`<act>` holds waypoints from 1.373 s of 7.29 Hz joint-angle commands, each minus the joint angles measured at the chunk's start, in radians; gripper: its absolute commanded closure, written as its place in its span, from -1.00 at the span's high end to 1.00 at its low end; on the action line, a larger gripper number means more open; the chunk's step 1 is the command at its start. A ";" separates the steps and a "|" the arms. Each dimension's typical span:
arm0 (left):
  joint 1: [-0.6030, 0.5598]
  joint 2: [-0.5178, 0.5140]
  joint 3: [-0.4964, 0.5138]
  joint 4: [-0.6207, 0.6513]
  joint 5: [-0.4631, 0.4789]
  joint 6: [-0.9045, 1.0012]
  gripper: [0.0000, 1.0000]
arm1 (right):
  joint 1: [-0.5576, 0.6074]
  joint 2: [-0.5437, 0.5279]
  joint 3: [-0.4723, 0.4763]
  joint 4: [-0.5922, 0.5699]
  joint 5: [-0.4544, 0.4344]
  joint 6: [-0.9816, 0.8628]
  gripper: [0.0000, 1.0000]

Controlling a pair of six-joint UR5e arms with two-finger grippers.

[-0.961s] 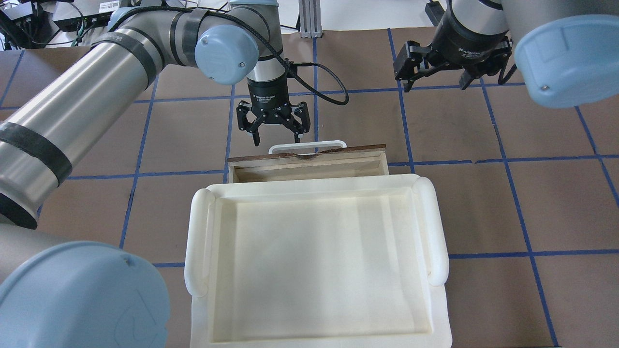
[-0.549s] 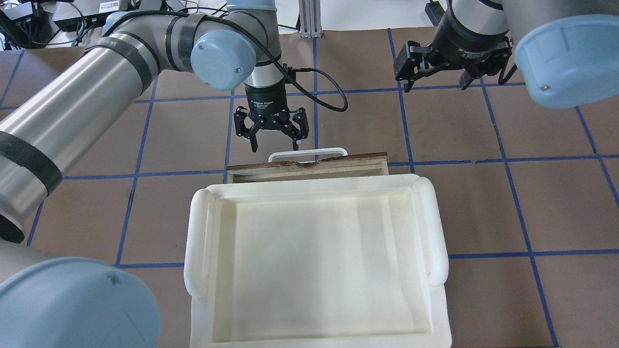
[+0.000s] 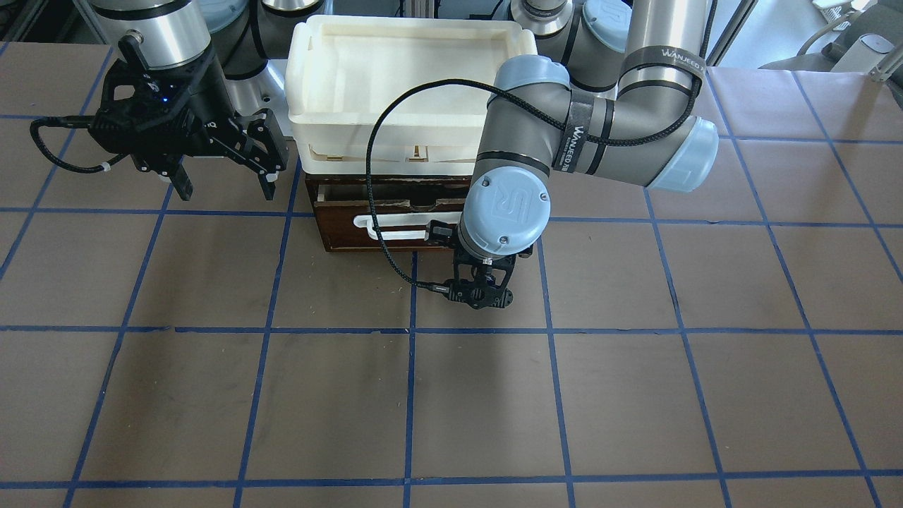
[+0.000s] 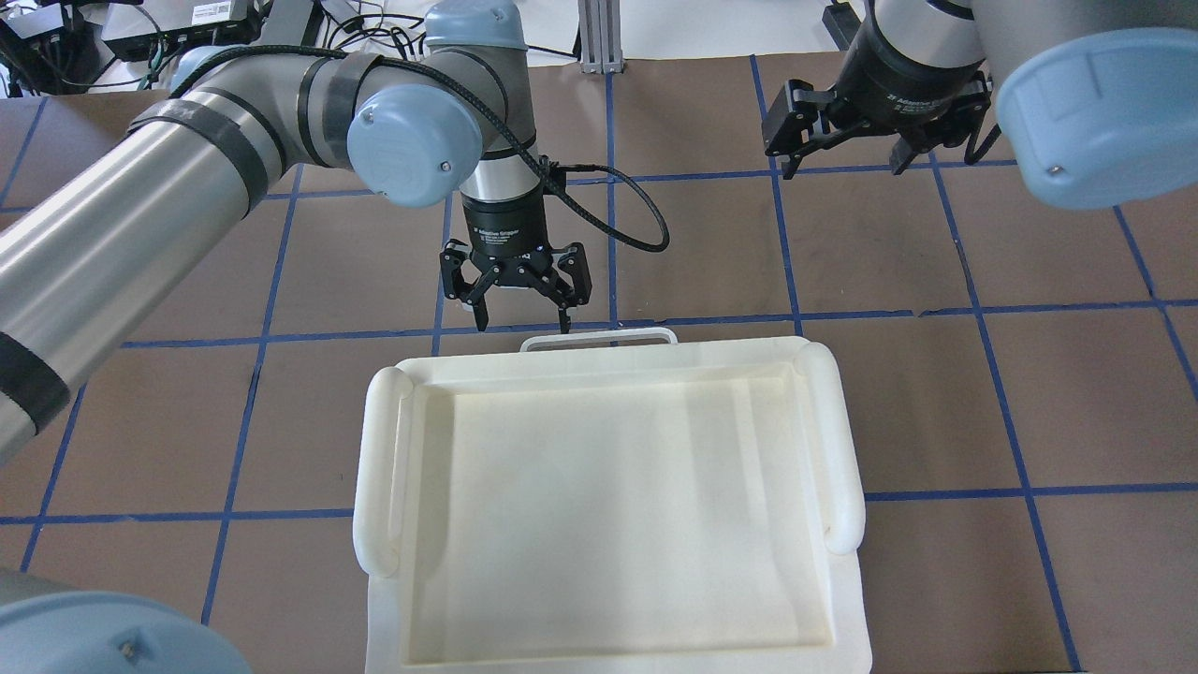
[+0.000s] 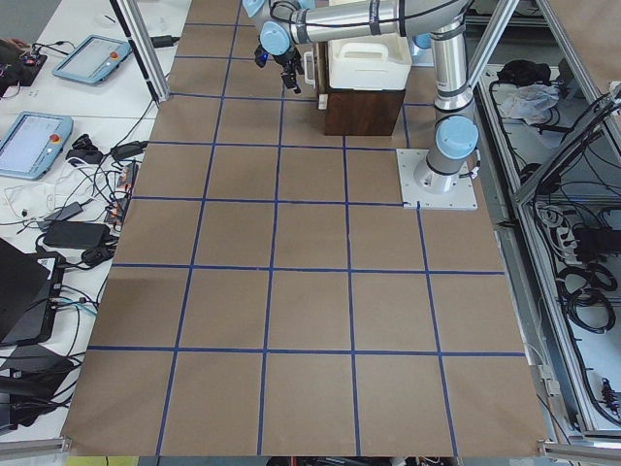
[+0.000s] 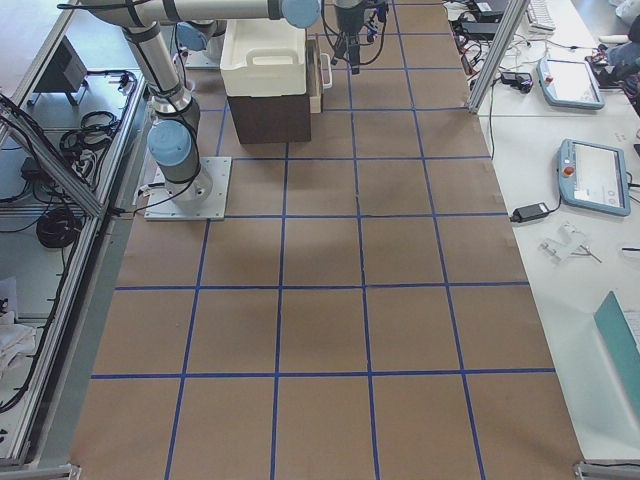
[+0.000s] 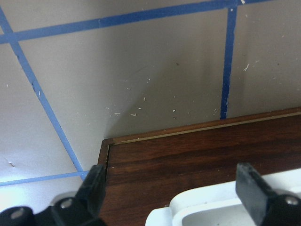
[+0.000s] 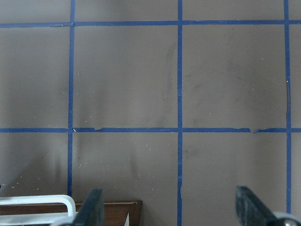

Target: Put scissors in drawer and close it

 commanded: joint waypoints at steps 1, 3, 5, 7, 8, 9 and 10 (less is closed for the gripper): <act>-0.001 0.012 -0.029 -0.017 -0.001 0.000 1.00 | 0.000 -0.001 0.003 0.000 0.001 0.000 1.00; 0.004 0.011 -0.032 -0.063 -0.003 0.000 1.00 | 0.000 -0.002 0.003 0.000 0.001 0.000 1.00; 0.015 0.000 -0.012 -0.102 -0.026 -0.002 1.00 | 0.000 0.000 0.003 0.000 0.001 0.000 1.00; 0.015 -0.009 0.017 -0.106 -0.032 -0.003 1.00 | 0.000 0.000 0.003 -0.001 0.001 0.000 1.00; 0.016 -0.012 0.021 -0.114 -0.032 -0.005 1.00 | 0.000 0.002 0.003 -0.001 0.001 0.000 1.00; 0.030 0.000 0.041 -0.114 -0.024 -0.003 1.00 | 0.000 0.002 0.003 -0.001 0.001 0.000 1.00; 0.073 0.010 0.110 -0.112 0.003 0.000 1.00 | 0.000 0.002 0.003 -0.001 0.001 0.000 1.00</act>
